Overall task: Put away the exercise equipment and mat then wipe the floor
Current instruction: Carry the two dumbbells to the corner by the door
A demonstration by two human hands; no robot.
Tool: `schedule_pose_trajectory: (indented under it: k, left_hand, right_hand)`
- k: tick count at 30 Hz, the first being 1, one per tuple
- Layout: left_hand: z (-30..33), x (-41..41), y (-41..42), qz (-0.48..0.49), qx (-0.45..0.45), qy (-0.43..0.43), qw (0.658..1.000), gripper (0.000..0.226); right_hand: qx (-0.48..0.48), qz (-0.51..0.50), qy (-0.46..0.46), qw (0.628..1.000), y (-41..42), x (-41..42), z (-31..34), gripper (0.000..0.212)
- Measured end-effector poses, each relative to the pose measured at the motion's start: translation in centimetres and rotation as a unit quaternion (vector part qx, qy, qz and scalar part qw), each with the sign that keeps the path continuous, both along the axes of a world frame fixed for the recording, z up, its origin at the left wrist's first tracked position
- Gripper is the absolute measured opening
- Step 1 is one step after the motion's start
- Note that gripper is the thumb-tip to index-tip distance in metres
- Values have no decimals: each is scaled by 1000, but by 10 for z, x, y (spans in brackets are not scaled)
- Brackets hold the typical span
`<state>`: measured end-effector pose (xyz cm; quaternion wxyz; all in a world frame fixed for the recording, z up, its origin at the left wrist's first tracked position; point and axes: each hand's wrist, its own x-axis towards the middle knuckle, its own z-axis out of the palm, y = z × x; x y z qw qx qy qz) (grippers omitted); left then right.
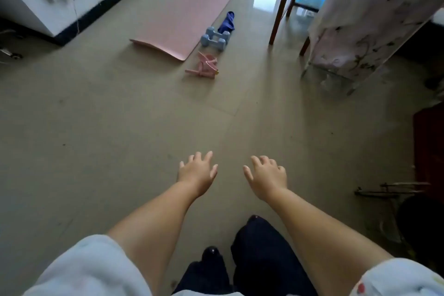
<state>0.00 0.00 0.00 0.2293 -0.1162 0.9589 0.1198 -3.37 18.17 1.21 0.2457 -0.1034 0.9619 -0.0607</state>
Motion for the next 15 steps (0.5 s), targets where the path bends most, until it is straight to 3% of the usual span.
schedule_pose_trajectory:
  k: [15]
  left_hand:
    - [15,-301,84,3,12,36,999,56]
  right_hand:
    - [26,4,47,999,88,-300,11,52]
